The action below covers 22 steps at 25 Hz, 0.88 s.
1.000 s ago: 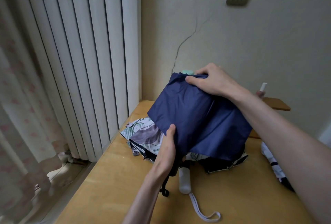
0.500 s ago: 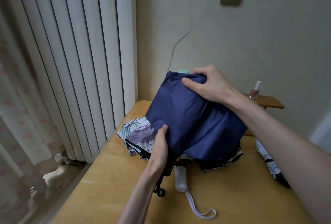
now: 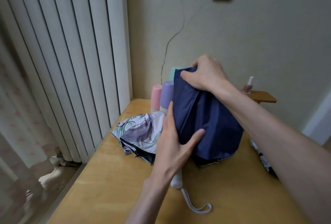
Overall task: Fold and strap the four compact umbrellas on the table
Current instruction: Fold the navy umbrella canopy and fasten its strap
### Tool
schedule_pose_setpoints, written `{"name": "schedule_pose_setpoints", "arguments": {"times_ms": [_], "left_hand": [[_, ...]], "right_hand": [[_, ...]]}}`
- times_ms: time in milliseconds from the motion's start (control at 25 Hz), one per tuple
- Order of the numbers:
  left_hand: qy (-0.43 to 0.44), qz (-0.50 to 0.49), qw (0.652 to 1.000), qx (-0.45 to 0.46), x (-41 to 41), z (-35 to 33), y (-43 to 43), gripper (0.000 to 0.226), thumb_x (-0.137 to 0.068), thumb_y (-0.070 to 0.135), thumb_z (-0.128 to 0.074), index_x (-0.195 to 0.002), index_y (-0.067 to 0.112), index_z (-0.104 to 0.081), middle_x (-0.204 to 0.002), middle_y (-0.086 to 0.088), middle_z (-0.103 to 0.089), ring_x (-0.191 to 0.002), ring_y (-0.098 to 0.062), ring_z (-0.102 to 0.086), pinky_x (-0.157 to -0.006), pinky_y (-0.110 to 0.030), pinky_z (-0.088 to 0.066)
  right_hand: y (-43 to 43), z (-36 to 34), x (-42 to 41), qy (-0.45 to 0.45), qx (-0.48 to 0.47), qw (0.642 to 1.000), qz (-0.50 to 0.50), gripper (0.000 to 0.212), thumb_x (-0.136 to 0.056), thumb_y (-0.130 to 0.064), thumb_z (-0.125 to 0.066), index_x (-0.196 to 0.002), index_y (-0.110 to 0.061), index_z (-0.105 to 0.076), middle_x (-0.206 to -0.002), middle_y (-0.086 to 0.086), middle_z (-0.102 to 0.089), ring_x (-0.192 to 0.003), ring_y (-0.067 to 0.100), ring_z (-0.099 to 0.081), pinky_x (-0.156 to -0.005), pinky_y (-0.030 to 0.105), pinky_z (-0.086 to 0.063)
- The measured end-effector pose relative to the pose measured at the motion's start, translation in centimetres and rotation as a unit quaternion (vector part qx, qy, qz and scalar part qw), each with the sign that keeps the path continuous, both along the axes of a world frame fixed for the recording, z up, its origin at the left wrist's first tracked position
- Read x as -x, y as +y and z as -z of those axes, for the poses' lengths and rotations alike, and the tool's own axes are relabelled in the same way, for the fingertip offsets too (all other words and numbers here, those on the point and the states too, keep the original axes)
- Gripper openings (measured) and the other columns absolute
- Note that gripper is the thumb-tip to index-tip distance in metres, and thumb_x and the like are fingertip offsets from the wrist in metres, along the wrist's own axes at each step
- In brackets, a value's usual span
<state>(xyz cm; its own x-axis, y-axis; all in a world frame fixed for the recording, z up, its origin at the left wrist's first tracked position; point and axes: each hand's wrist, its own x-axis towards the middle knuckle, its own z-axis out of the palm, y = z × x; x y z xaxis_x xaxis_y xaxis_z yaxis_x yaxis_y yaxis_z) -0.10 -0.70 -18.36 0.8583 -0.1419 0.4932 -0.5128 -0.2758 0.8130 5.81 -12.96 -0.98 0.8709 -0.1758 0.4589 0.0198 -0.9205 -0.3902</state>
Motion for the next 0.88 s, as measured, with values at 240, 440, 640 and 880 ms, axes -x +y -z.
{"name": "schedule_pose_setpoints", "arguments": {"times_ms": [240, 440, 640, 880], "left_hand": [[0.055, 0.000, 0.991, 0.123, -1.2, 2.3, 0.5, 0.062, -0.085, 0.060, -0.079, -0.139, 0.037, -0.059, -0.127, 0.020, -0.071, -0.119, -0.003, -0.067, -0.100, -0.041, -0.058], [0.112, 0.036, 0.977, 0.179, -1.0, 2.6, 0.0, 0.050, -0.092, 0.047, -0.079, -0.138, 0.037, -0.062, -0.127, 0.017, -0.073, -0.119, -0.010, -0.069, -0.099, -0.036, -0.058], [0.140, 0.007, 0.962, 0.235, -1.8, 3.0, 0.7, 0.053, -0.086, 0.053, -0.079, -0.131, 0.027, -0.066, -0.118, 0.004, -0.077, -0.104, -0.020, -0.075, -0.075, -0.039, -0.063], [0.187, -0.027, 0.944, 0.270, -3.0, 3.4, 3.0, 0.052, -0.078, 0.060, -0.077, -0.118, 0.027, -0.068, -0.106, 0.009, -0.078, -0.090, -0.007, -0.076, -0.068, -0.023, -0.061]], "right_hand": [[1.1, 0.3, -0.4, 0.026, -0.043, 0.999, 0.007, 0.043, -0.083, -0.028, -0.067, -0.061, -0.018, -0.032, -0.058, 0.002, -0.031, -0.059, 0.027, -0.034, -0.050, 0.035, -0.025], [1.7, 0.6, -0.6, 0.037, -0.074, 0.996, -0.017, 0.040, -0.086, -0.038, -0.071, -0.065, -0.014, -0.046, -0.062, 0.006, -0.041, -0.069, 0.030, -0.044, -0.054, 0.034, -0.030], [-0.2, 1.1, 1.0, -0.012, -0.062, 0.981, -0.182, 0.050, -0.081, -0.065, -0.077, -0.118, -0.031, -0.072, -0.105, -0.012, -0.071, -0.095, 0.008, -0.067, -0.091, 0.035, -0.054], [-5.8, 5.2, 2.3, 0.029, -0.131, 0.971, -0.200, 0.029, -0.082, -0.057, -0.082, -0.083, -0.029, -0.077, -0.114, -0.010, -0.067, -0.101, -0.012, -0.061, -0.088, 0.019, -0.043]]}}
